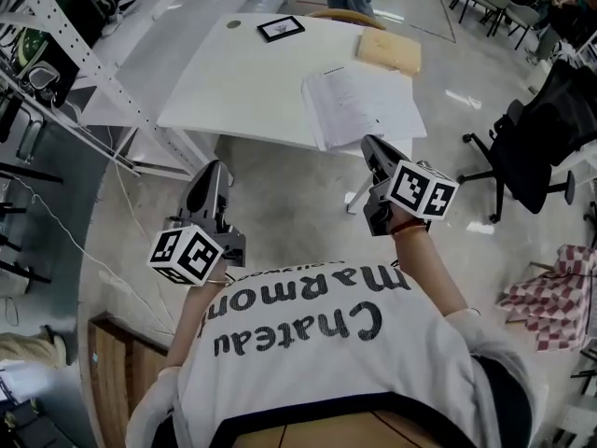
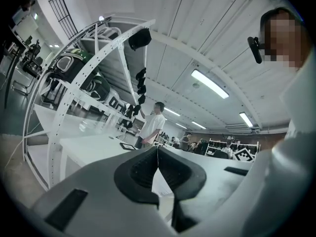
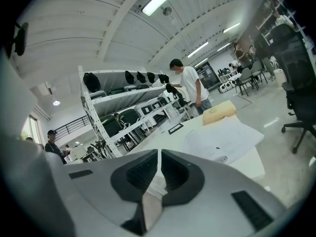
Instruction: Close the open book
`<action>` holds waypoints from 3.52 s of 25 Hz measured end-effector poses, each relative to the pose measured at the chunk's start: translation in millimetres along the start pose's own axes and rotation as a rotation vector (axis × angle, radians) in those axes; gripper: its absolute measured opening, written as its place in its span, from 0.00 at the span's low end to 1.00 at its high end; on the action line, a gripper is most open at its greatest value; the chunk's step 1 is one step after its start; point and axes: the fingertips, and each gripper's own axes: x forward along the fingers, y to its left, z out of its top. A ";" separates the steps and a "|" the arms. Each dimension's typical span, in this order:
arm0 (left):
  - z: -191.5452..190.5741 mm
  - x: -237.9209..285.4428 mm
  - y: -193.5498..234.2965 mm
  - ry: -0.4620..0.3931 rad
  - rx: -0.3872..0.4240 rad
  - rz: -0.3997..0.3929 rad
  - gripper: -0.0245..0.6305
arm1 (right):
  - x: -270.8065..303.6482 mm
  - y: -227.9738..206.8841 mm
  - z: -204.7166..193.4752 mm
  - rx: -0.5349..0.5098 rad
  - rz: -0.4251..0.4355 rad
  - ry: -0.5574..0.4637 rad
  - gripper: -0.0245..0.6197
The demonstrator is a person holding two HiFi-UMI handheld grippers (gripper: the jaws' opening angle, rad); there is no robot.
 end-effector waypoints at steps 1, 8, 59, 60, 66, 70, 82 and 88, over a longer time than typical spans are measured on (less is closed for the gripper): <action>-2.9 0.4 0.1 0.006 -0.003 0.002 0.07 | -0.2 -4.2 -3.6 0.006 -0.007 0.010 0.10; -25.5 -4.5 3.6 0.073 -0.013 0.019 0.07 | -2.8 -18.5 -36.3 0.072 -0.032 0.080 0.10; -50.6 43.8 55.9 0.112 -0.091 0.059 0.07 | 70.5 -77.3 -71.2 -0.903 -0.239 0.498 0.35; -50.6 43.4 55.9 0.111 -0.092 0.060 0.07 | 72.7 -76.5 -72.9 -0.982 -0.233 0.525 0.35; -50.8 39.8 58.3 0.107 -0.092 0.069 0.07 | 86.8 -82.7 -90.0 -1.315 -0.206 0.669 0.35; -53.9 36.4 61.1 0.113 -0.095 0.079 0.07 | 94.2 -89.8 -96.9 -1.448 -0.206 0.710 0.35; -60.5 33.6 66.6 0.128 -0.098 0.100 0.07 | 113.5 -113.4 -105.3 -1.756 -0.258 0.766 0.35; -58.6 34.7 71.7 0.128 -0.094 0.106 0.07 | 121.7 -113.8 -105.9 -1.806 -0.280 0.761 0.35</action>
